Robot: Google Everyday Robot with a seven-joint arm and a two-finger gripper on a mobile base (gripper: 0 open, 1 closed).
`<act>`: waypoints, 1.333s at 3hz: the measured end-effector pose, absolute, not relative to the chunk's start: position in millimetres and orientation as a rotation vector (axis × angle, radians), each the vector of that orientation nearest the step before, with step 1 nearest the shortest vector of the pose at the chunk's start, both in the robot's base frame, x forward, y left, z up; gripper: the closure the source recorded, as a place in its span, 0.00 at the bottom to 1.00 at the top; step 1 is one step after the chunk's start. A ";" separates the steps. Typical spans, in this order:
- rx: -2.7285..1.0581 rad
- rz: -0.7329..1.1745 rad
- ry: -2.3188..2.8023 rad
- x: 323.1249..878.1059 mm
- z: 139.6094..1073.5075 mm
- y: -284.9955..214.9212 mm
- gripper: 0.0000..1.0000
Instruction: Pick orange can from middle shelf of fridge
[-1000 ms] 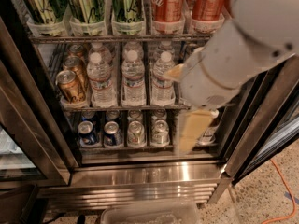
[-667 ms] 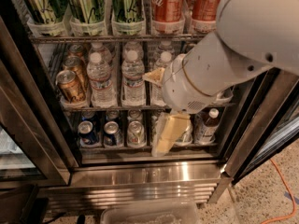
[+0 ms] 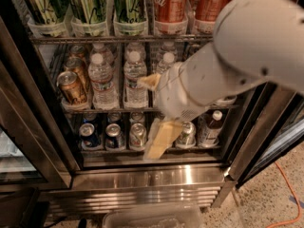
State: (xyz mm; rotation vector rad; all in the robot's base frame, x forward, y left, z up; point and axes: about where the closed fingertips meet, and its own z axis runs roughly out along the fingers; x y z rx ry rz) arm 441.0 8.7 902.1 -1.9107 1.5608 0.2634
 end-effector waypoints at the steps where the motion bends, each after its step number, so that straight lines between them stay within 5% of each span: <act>1: -1.872 0.294 1.498 454.0 884.8 44.0 0.00; 4: -1.751 0.293 1.393 458.6 890.2 70.0 0.00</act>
Offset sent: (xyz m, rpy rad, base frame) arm 0.0375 0.1003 -0.0307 0.2702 -0.1195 0.0391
